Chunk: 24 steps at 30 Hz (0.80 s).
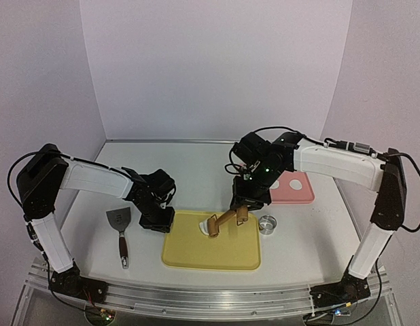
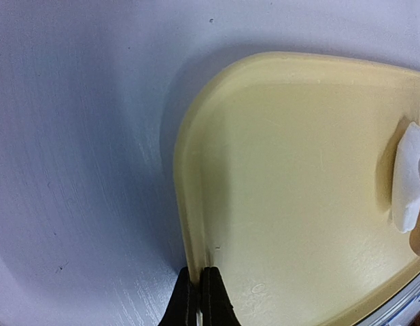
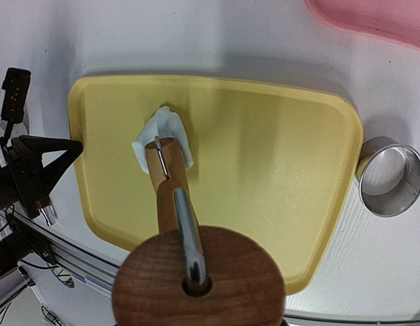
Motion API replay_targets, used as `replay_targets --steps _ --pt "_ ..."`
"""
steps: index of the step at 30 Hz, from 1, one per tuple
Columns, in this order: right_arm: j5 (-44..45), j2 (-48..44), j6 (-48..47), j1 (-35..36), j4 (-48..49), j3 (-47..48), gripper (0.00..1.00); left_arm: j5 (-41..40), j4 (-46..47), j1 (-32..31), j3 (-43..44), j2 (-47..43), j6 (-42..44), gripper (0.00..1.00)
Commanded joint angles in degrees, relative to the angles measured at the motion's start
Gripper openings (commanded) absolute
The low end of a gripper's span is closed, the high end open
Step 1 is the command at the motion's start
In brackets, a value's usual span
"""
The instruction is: Roll out the dumpling wrappers from the dough
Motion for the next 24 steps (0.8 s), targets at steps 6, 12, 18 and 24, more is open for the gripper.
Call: replay_targets --steps 6,12,18,24 --pt "0.8 3.5 -1.0 0.4 1.6 2.3 0.0 -3.9 -5.7 0.1 -0.9 1.8 1.4 0.0" --pt "3.5 4.1 2.0 0.3 1.2 -0.3 0.0 -3.3 -4.4 0.0 -2.0 1.1 1.6 0.0" --pt "5.2 6.0 3.5 0.3 -0.8 -1.5 0.0 -2.8 -3.9 0.0 -2.7 0.8 2.2 0.0" --pt "8.8 7.9 3.2 0.3 -1.9 -1.6 0.0 -2.4 -3.2 -0.2 -3.5 0.4 2.4 0.0"
